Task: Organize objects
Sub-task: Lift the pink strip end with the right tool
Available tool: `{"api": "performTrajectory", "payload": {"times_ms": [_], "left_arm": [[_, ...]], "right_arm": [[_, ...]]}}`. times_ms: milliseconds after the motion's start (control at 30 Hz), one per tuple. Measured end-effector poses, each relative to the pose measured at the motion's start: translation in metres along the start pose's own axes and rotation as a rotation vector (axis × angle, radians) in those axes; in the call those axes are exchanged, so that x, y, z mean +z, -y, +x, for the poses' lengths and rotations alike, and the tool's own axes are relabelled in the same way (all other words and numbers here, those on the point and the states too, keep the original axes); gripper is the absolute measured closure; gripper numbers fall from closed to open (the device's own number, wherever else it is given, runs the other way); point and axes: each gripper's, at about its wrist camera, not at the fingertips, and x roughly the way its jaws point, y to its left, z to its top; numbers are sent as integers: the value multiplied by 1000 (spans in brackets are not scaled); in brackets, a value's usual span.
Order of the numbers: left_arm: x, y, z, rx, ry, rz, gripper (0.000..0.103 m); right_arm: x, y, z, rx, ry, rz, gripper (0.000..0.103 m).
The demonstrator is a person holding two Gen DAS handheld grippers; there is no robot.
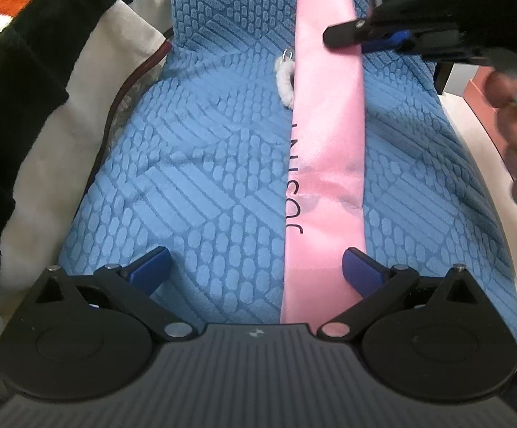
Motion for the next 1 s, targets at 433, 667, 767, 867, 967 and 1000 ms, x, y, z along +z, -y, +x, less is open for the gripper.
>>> {"api": "performTrajectory", "payload": {"times_ms": [433,667,767,867,967,1000], "left_arm": [[-1,-4,-1,6,30,-56,0],[0,-13,-3,-1,47,-118,0],[-1,-15,-4,-3,49,-126,0],[-1,-17,-5,-5,47,-135,1],[1,-26,-7,-26,46,-188,1],[1,-29,-8,-37,46,-207,1]], "right_arm": [[-21,-48,-57,17,58,-218,91],[-39,-65,-70,-26,28,-321,93],[-44,-72,-72,-15,23,-355,93],[-51,-81,-72,-22,10,-416,94],[-58,-89,-71,-17,-8,-473,95],[-60,-92,-71,-18,-13,-495,95]]}}
